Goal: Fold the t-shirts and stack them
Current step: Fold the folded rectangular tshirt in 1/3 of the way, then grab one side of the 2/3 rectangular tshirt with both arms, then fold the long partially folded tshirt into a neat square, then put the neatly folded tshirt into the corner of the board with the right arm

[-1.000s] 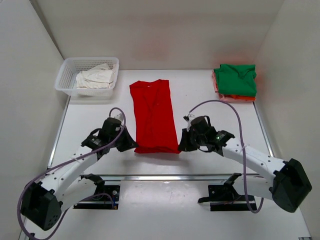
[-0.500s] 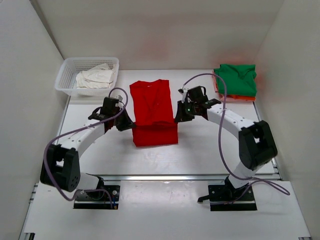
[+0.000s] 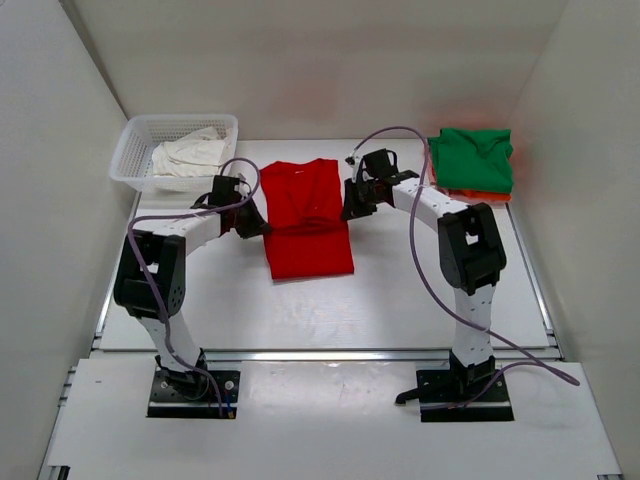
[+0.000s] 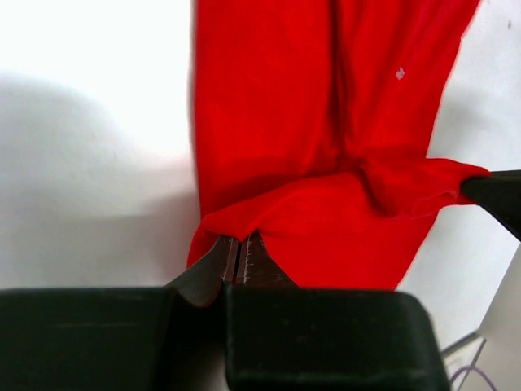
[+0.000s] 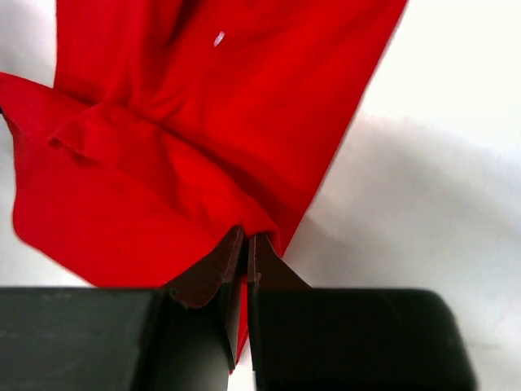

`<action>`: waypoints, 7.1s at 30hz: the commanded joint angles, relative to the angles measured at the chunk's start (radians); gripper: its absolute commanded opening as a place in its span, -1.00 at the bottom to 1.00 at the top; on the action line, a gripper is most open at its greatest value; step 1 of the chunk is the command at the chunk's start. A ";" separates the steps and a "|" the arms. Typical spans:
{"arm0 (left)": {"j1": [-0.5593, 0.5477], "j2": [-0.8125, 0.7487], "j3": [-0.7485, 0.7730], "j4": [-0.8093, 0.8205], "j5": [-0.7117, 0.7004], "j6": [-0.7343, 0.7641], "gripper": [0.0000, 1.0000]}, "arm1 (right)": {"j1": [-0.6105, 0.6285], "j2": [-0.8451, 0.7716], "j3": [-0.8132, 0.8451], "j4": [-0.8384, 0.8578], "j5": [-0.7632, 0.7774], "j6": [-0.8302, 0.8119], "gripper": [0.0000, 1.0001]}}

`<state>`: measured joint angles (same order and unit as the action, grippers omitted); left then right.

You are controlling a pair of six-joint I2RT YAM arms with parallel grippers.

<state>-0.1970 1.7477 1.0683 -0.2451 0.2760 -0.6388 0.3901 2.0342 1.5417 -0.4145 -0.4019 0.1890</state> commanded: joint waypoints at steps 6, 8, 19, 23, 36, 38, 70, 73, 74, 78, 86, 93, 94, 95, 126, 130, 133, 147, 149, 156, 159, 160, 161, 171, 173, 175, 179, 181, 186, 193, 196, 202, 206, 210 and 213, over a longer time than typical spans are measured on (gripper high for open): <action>0.074 0.084 0.094 0.191 0.011 -0.050 -0.17 | -0.043 0.101 0.172 0.012 0.063 -0.016 -0.53; 0.090 0.078 0.104 0.259 0.003 -0.084 0.00 | -0.049 0.095 0.190 0.026 0.141 -0.003 -0.29; -0.010 -0.270 -0.201 0.168 -0.132 -0.054 0.11 | 0.025 -0.303 -0.409 0.269 0.400 0.282 -0.02; -0.126 -0.392 -0.398 0.175 -0.262 -0.073 0.16 | 0.133 -0.400 -0.569 0.373 0.474 0.377 0.06; -0.298 -0.343 -0.548 0.360 -0.492 -0.216 0.17 | 0.243 -0.325 -0.623 0.404 0.532 0.475 0.13; -0.306 -0.314 -0.548 0.378 -0.471 -0.226 0.13 | 0.263 -0.328 -0.638 0.402 0.532 0.501 0.09; -0.559 -1.025 -0.578 -0.168 -0.399 -0.286 -1.00 | 0.564 -0.982 -0.876 -0.044 0.418 0.638 -1.00; -0.470 -0.966 -0.504 -0.152 -0.321 -0.245 -1.00 | 0.437 -0.988 -0.821 -0.064 0.284 0.558 -0.99; -0.434 -0.921 -0.466 -0.161 -0.281 -0.225 -1.00 | 0.391 -0.976 -0.798 -0.085 0.272 0.528 -1.00; -0.328 -0.811 -0.400 -0.094 -0.221 -0.197 -1.00 | 0.239 -0.930 -0.700 -0.104 0.143 0.428 -1.00; -0.131 -0.585 -0.194 0.003 -0.132 -0.130 -1.00 | 0.023 -0.665 -0.439 -0.116 -0.020 0.294 -1.00; -0.067 -0.282 0.022 0.133 -0.113 -0.139 -0.97 | -0.071 -0.369 -0.178 -0.058 -0.025 0.256 -1.00; -0.064 -0.216 0.047 0.132 -0.129 -0.130 -0.96 | -0.088 -0.341 -0.139 -0.046 -0.020 0.260 -1.00; -0.059 -0.130 0.111 0.133 -0.115 -0.124 -0.93 | -0.106 -0.280 -0.093 -0.044 -0.009 0.254 -1.00; -0.174 0.300 0.306 -0.026 -0.060 -0.036 -0.10 | -0.123 -0.121 -0.226 0.319 0.143 0.354 0.76; -0.180 0.253 0.202 -0.033 -0.080 -0.048 -0.13 | -0.082 -0.046 -0.134 0.234 0.208 0.337 0.78; -0.186 0.227 0.133 -0.023 -0.083 -0.053 -0.14 | -0.080 0.009 -0.080 0.163 0.209 0.339 0.78; -0.163 0.162 -0.027 0.069 -0.072 -0.073 -0.20 | 0.039 0.218 0.181 -0.155 -0.037 0.225 0.68; -0.162 0.153 -0.041 0.076 -0.067 -0.073 -0.18 | 0.053 0.207 0.163 -0.161 -0.108 0.205 0.52; -0.050 0.055 -0.106 0.196 0.052 -0.119 -0.05 | -0.058 0.173 0.211 -0.081 -0.302 0.118 -0.99; 0.016 -0.077 -0.160 0.231 0.058 -0.137 -0.03 | -0.134 0.193 0.415 -0.231 -0.307 -0.021 -1.00; 0.027 -0.127 -0.163 0.222 0.052 -0.140 -0.02 | -0.160 0.198 0.496 -0.288 -0.298 -0.080 -1.00; 0.033 -0.172 -0.171 0.214 0.045 -0.133 -0.02 | -0.172 0.198 0.559 -0.318 -0.284 -0.133 -1.00; 0.024 -0.309 -0.281 0.234 0.043 -0.096 -0.02 | -0.487 0.139 0.684 -0.382 -0.224 -0.353 -1.00; 0.027 -0.307 -0.304 0.233 0.048 -0.087 -0.02 | -0.560 0.156 0.719 -0.380 -0.227 -0.391 -1.00; 0.030 -0.306 -0.326 0.259 0.046 -0.078 -0.02 | -0.600 0.173 0.732 -0.366 -0.206 -0.407 -1.00; 0.019 -0.294 -0.352 0.267 0.057 -0.061 -0.01 | -0.661 0.158 0.716 -0.285 -0.173 -0.418 -1.00; 0.025 -0.295 -0.361 0.267 0.051 -0.050 -0.01 | -0.675 0.140 0.701 -0.236 -0.164 -0.431 -1.00; 0.025 -0.287 -0.375 0.265 0.043 -0.045 -0.02 | -0.672 0.106 0.692 -0.137 -0.074 -0.438 -1.00; 0.018 -0.269 -0.392 0.280 0.034 -0.052 -0.01 | -0.681 0.089 0.635 0.052 0.017 -0.378 -1.00; 0.014 -0.263 -0.396 0.288 0.032 -0.058 0.00 | -0.686 0.179 0.724 -0.004 0.079 -0.390 -1.00; 0.014 -0.258 -0.389 0.280 0.026 -0.055 0.00 | -0.698 0.254 0.727 -0.020 0.168 -0.437 -1.00; 0.010 -0.254 -0.375 0.274 0.023 -0.056 0.01 | -0.685 0.296 0.695 -0.021 0.199 -0.462 -1.00; 0.004 -0.255 -0.378 0.277 0.012 -0.039 0.65 | -0.666 0.337 0.716 -0.030 0.299 -0.476 -0.78; -0.005 -0.249 -0.358 0.245 -0.001 -0.004 0.97 | -0.633 0.307 0.712 -0.010 0.394 -0.503 0.27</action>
<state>-0.1917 1.5021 0.6807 0.0174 0.2920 -0.6834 -0.2729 2.3802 2.2436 -0.4824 -0.1272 -0.2687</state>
